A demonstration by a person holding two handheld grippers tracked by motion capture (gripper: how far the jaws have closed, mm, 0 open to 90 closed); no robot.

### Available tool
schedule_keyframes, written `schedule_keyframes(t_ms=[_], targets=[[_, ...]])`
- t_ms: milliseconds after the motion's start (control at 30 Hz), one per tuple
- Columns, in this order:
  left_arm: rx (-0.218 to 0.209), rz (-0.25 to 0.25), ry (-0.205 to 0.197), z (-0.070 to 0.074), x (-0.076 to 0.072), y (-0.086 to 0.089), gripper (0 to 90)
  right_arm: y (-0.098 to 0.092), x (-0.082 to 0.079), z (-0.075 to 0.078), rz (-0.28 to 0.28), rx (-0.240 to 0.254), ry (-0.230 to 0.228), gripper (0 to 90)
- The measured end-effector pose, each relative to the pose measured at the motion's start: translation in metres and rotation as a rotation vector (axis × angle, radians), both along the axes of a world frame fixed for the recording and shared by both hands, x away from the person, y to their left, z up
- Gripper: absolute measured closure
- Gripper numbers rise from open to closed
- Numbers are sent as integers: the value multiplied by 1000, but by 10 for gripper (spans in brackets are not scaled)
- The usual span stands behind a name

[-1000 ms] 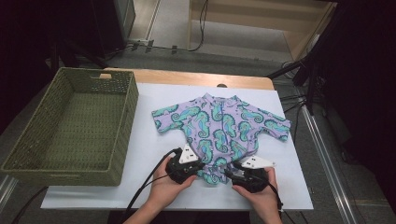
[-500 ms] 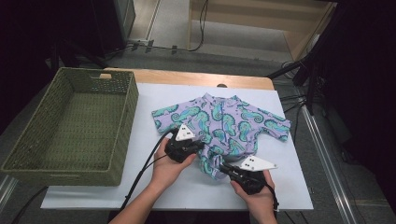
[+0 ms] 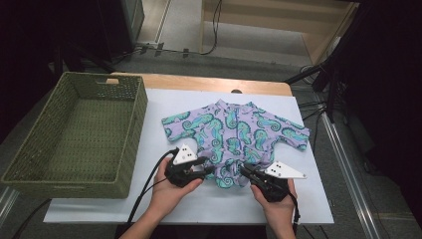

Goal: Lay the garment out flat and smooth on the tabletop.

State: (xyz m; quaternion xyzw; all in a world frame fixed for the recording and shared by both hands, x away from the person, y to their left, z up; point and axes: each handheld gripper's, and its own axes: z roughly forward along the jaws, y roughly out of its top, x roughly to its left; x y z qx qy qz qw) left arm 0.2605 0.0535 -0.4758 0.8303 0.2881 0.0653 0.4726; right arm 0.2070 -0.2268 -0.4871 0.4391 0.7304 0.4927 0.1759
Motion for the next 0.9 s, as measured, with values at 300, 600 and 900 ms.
schedule_keyframes(t_ms=[300,600,900], targets=[[86,-95,-15,-17,-31,-31,391,6,-5,8,25,23,-28,835],[178,-26,-38,-21,-18,-43,840,13,-12,2,59,-24,-9,828],[80,20,-64,14,0,-18,851,12,-13,2,107,-7,8,559]])
